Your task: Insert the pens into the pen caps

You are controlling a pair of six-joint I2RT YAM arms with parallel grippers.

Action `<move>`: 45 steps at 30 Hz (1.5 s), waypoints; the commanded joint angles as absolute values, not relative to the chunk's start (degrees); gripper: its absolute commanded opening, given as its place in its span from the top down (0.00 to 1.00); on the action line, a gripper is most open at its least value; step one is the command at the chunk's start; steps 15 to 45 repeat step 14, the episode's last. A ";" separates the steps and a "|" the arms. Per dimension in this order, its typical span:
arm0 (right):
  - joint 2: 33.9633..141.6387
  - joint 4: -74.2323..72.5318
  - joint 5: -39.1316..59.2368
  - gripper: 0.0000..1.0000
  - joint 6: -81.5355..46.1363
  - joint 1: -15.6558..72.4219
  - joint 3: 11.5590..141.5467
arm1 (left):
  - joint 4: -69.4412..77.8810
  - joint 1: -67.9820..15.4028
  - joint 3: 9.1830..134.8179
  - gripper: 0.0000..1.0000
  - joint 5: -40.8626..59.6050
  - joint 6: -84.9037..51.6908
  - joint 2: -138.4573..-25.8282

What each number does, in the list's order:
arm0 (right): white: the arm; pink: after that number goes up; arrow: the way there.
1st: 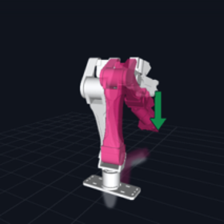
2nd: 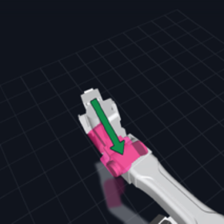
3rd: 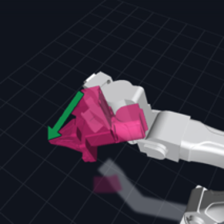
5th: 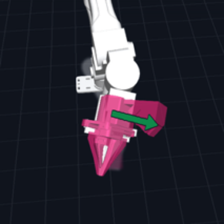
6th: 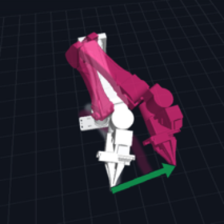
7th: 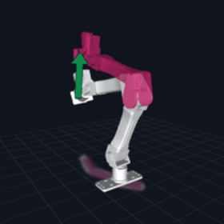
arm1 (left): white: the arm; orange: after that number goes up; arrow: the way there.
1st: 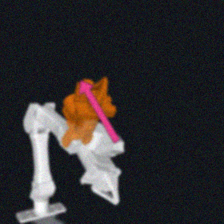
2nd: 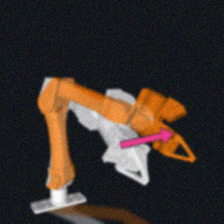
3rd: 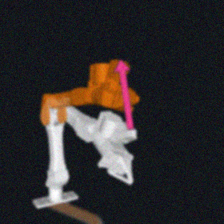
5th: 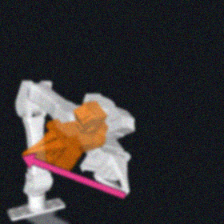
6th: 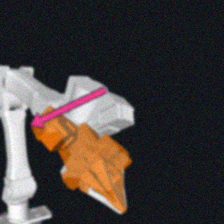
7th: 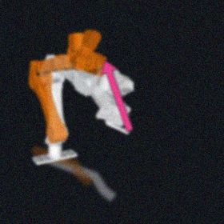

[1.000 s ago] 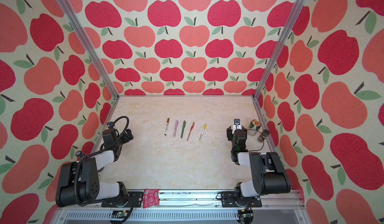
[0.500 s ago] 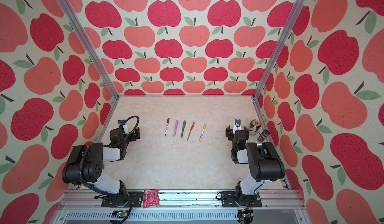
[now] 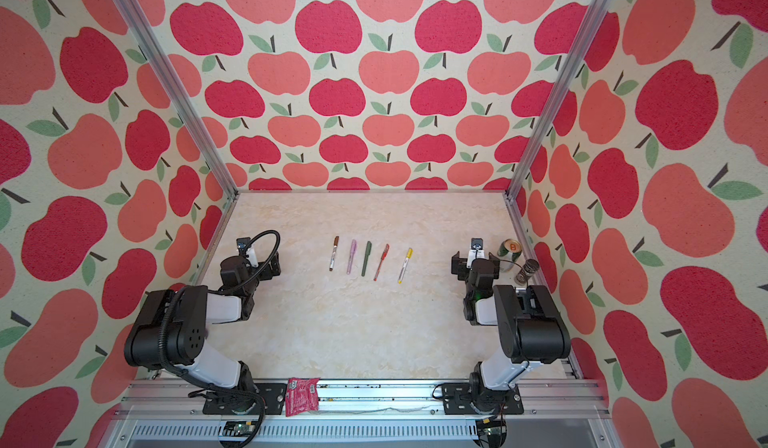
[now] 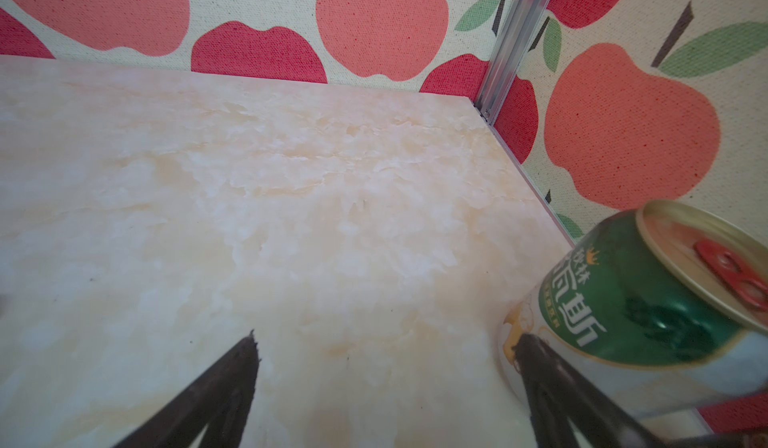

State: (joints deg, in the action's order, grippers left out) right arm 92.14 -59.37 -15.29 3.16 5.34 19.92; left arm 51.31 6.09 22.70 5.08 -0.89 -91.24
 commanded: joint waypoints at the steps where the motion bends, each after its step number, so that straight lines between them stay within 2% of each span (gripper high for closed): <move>1: 91.33 -58.53 -14.76 0.01 3.13 5.77 20.44 | 53.63 5.57 22.41 0.01 1.49 0.00 -92.16; 6: 91.02 -53.80 -4.57 0.01 2.59 2.90 22.38 | 53.79 5.36 22.32 0.01 0.61 -0.09 -92.11; 45: 90.89 -56.61 -4.44 0.01 3.07 2.99 20.92 | 54.69 4.95 21.98 0.01 -1.82 -0.40 -92.21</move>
